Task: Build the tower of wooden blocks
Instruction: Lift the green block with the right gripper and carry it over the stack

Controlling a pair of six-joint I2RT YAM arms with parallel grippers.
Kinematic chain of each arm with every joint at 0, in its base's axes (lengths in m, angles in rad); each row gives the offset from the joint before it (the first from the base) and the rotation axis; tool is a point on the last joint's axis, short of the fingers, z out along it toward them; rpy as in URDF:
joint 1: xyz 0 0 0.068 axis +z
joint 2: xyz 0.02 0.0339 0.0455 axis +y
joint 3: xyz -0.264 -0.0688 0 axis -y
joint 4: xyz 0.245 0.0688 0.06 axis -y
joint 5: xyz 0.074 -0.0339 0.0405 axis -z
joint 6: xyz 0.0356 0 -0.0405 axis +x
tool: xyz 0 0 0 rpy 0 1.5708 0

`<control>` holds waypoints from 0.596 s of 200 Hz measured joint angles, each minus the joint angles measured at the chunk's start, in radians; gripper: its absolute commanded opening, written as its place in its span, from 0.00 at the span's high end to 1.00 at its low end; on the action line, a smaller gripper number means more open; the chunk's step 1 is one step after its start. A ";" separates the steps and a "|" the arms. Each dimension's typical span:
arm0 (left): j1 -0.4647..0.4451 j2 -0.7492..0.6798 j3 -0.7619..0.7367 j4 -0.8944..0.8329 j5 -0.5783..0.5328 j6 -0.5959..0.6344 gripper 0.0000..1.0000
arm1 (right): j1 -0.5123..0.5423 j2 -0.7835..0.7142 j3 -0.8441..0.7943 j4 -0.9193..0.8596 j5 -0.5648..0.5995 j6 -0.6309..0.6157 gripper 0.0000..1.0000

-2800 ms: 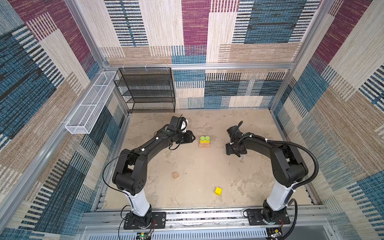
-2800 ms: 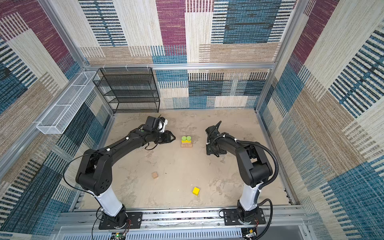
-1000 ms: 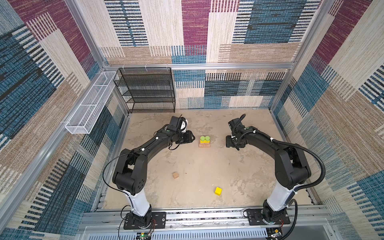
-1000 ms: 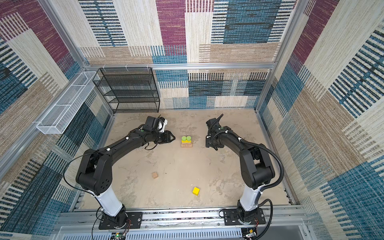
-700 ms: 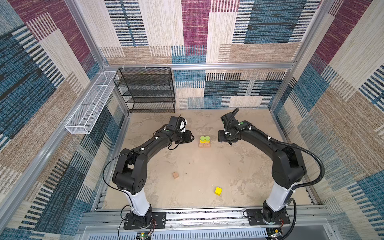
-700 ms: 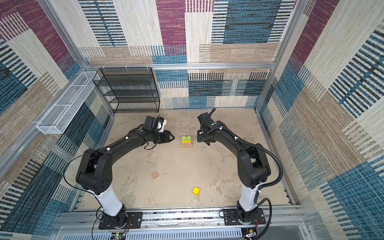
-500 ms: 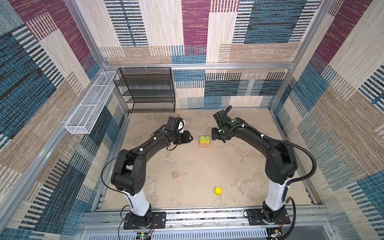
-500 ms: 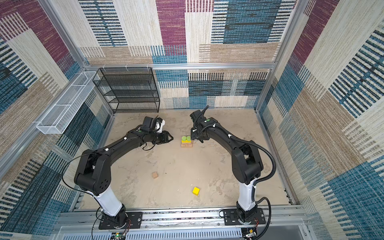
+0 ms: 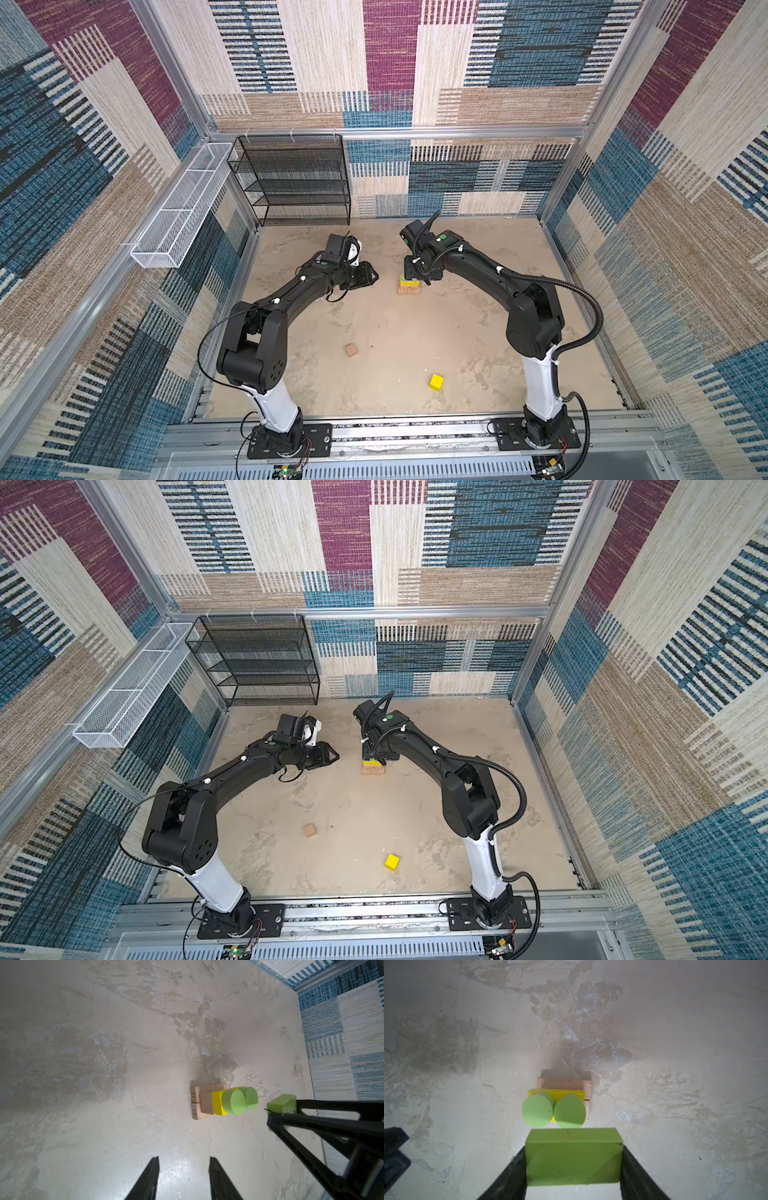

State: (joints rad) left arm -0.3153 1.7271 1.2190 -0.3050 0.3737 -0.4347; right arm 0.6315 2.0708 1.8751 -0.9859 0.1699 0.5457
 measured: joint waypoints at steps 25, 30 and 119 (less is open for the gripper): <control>0.008 -0.011 -0.010 0.002 0.000 0.000 0.56 | 0.009 0.028 0.058 -0.035 0.015 0.014 0.43; 0.010 -0.012 -0.011 0.002 0.001 0.000 0.56 | 0.010 0.033 0.068 -0.040 0.015 0.014 0.43; 0.040 -0.016 -0.030 0.007 0.027 0.000 0.56 | 0.026 0.148 0.232 -0.140 0.024 0.025 0.42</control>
State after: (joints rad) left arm -0.2749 1.7111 1.1893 -0.2977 0.4004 -0.4347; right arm 0.6571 2.2192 2.1067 -1.1255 0.1940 0.5709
